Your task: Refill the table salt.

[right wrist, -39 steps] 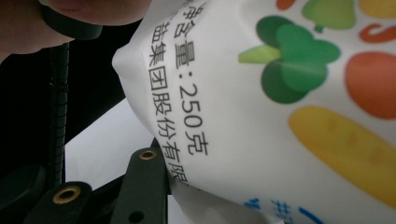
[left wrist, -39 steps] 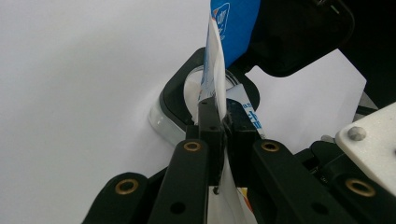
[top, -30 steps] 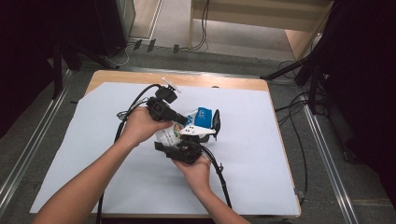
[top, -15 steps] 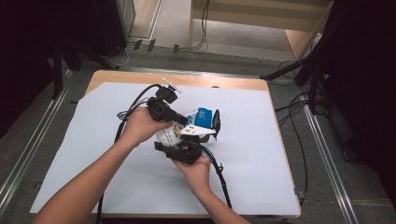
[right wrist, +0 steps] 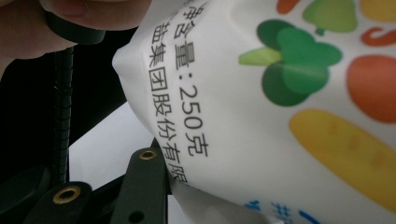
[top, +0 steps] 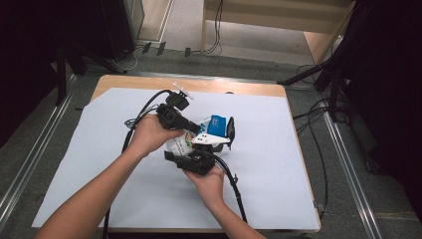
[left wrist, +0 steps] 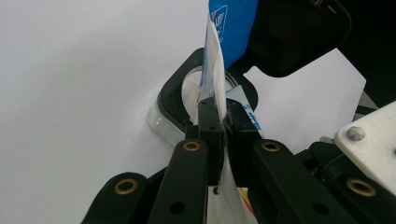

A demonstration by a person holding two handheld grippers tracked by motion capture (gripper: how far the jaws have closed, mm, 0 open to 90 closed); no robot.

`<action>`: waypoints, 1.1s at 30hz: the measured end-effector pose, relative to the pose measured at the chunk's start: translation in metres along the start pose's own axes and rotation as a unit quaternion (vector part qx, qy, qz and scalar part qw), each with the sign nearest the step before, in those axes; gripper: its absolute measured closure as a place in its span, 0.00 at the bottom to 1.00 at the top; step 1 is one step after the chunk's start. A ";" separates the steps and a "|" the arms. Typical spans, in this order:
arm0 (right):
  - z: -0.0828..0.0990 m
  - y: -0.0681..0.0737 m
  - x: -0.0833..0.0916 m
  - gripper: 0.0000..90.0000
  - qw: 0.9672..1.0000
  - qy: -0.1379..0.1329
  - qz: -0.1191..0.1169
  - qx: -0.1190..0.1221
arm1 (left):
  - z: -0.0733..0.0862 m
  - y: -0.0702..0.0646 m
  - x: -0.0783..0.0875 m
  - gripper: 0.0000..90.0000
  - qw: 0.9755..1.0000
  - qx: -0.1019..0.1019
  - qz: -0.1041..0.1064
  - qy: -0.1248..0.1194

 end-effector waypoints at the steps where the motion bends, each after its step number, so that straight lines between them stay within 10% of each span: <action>1: 0.000 0.000 0.000 0.72 1.000 0.000 0.000 0.001 | 0.000 0.000 0.000 0.98 1.000 0.000 0.000 0.000; 33: 0.000 0.000 0.000 0.73 1.000 0.001 0.001 0.001 | 0.001 -0.002 -0.001 0.98 1.000 -0.004 -0.001 -0.002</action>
Point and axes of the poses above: each handheld gripper's, and its own axes: x roughly backward along the jaws, z roughly out of its underside, y roughly to its left, the point moved 1 cm from there along -x, roughly forward along the jaws, and after that the axes turned 2 degrees about z, right-handed, at the moved point
